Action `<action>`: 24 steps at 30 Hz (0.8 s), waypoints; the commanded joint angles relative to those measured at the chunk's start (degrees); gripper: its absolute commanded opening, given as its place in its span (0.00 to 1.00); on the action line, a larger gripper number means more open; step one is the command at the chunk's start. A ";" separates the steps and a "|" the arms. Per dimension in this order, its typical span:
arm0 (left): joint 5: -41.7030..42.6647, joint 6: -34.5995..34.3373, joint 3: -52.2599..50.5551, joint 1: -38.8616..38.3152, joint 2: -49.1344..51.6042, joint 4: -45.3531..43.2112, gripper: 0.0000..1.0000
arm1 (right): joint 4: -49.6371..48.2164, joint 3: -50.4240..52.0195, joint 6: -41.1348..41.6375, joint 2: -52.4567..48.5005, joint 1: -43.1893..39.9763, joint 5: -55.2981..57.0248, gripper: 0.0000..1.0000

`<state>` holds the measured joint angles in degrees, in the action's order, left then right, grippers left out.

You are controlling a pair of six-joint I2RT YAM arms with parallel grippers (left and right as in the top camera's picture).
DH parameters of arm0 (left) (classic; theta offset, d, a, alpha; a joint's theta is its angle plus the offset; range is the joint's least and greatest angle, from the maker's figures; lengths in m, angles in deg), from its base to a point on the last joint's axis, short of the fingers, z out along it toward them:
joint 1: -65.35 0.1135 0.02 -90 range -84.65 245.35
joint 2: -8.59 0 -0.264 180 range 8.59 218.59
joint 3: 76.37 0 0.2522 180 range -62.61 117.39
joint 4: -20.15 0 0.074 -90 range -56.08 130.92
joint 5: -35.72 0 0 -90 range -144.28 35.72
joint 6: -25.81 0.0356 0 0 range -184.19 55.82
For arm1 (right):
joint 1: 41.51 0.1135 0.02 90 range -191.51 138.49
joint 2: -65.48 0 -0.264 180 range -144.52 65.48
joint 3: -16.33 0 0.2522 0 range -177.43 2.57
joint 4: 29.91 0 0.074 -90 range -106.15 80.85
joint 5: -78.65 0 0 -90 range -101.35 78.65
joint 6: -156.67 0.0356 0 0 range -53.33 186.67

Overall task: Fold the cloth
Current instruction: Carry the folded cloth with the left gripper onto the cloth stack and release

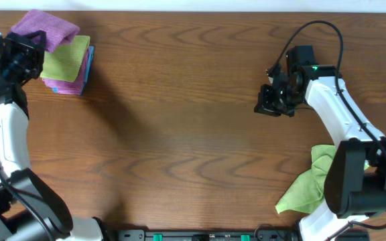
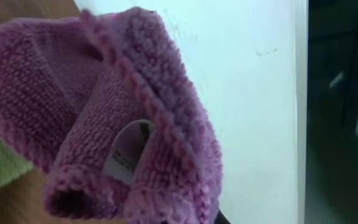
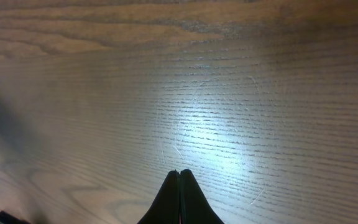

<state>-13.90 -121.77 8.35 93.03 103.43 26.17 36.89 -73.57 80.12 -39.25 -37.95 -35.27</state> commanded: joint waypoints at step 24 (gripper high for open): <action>-2.49 -8.72 0.28 0.15 16.04 -19.58 0.06 | 3.54 -1.01 -1.75 0.96 1.86 0.13 0.01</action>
<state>-15.36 -128.96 8.29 93.06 117.97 7.22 40.38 -73.57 79.38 -39.25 -37.08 -35.09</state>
